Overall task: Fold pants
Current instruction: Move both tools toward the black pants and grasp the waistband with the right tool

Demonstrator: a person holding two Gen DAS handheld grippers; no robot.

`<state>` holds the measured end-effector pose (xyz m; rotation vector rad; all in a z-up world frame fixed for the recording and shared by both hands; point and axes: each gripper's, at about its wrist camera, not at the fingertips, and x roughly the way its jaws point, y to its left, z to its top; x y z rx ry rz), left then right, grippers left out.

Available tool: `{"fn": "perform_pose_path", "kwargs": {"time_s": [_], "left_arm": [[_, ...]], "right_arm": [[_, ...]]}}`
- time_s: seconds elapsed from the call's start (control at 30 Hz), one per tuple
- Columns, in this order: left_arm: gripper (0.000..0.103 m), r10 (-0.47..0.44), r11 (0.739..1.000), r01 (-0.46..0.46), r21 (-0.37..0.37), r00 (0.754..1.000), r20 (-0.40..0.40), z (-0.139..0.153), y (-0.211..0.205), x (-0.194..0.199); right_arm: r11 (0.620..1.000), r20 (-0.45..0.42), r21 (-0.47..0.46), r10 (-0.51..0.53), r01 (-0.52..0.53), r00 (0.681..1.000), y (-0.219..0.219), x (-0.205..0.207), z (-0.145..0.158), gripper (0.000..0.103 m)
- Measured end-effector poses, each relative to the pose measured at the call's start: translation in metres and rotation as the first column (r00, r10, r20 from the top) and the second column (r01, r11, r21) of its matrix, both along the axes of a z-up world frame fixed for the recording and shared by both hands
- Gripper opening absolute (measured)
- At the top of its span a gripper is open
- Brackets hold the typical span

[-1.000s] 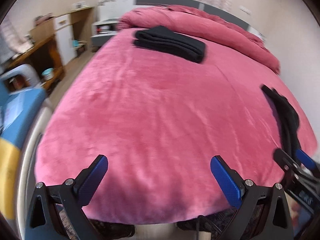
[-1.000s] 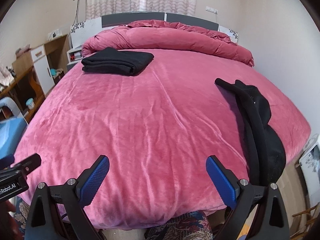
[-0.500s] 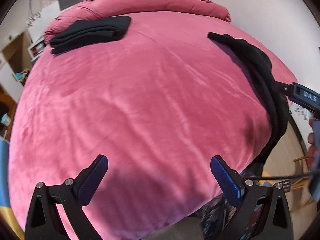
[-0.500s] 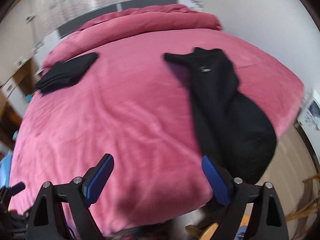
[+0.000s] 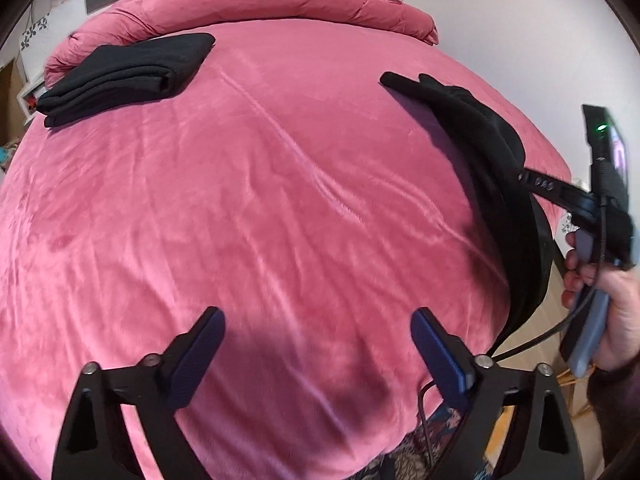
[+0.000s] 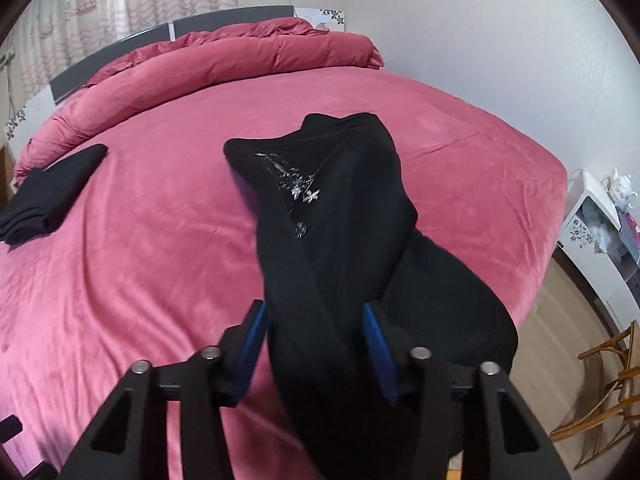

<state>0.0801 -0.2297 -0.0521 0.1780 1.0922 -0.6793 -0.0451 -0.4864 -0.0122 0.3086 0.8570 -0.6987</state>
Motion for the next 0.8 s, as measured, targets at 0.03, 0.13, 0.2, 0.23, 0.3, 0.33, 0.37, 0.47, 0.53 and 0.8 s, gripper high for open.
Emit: {"fn": "perform_pose_path", "kwargs": {"time_s": [0.03, 0.13, 0.2, 0.23, 0.3, 0.33, 0.37, 0.47, 0.53, 0.8], "left_arm": [[0.087, 0.003, 1.000, -0.003, -0.006, 1.000, -0.010, 0.000, -0.001, 0.003], [0.083, 0.003, 1.000, -0.003, -0.021, 0.999, -0.034, 0.000, -0.004, 0.012], [0.078, 0.002, 1.000, -0.003, -0.024, 0.999, -0.044, -0.001, -0.006, 0.016], [0.077, 0.002, 1.000, -0.003, -0.023, 0.999, -0.052, -0.003, -0.007, 0.018], [0.068, -0.001, 1.000, 0.000, -0.016, 0.998, -0.063, -0.004, -0.009, 0.020], [0.064, 0.000, 1.000, 0.000, -0.009, 0.998, -0.060, -0.004, -0.010, 0.020], [0.053, 0.005, 1.000, -0.005, 0.004, 0.999, -0.051, -0.003, -0.012, 0.020], [0.050, 0.007, 1.000, -0.007, -0.009, 0.997, -0.071, -0.003, -0.017, 0.024], [0.051, 0.002, 0.999, -0.005, -0.034, 0.995, -0.101, -0.002, -0.021, 0.028], [0.055, -0.006, 0.999, 0.000, -0.048, 0.992, -0.126, 0.004, -0.051, 0.040]], "right_arm": [[1.000, -0.011, 0.000, 0.002, -0.002, 1.000, -0.002, 0.004, -0.002, 0.035], [0.999, -0.020, 0.042, 0.026, -0.026, 0.999, -0.005, 0.013, -0.009, 0.017], [0.998, -0.017, 0.038, 0.052, -0.051, 0.999, 0.001, 0.013, -0.010, 0.013], [0.997, -0.018, 0.035, 0.070, -0.069, 0.997, 0.006, 0.013, -0.011, 0.011], [0.995, -0.020, 0.038, 0.093, -0.092, 0.995, 0.014, 0.012, -0.012, 0.010], [0.994, -0.015, 0.050, 0.102, -0.101, 0.995, 0.016, 0.011, -0.013, 0.010], [0.993, -0.014, 0.054, 0.104, -0.103, 0.995, 0.017, 0.009, -0.014, 0.010], [0.990, 0.009, 0.091, 0.107, -0.108, 0.994, 0.022, -0.001, -0.010, 0.009], [0.988, 0.005, 0.089, 0.127, -0.127, 0.992, 0.026, -0.005, -0.009, 0.009], [0.987, -0.004, 0.097, 0.132, -0.131, 0.991, 0.032, -0.017, -0.015, 0.009]]}}
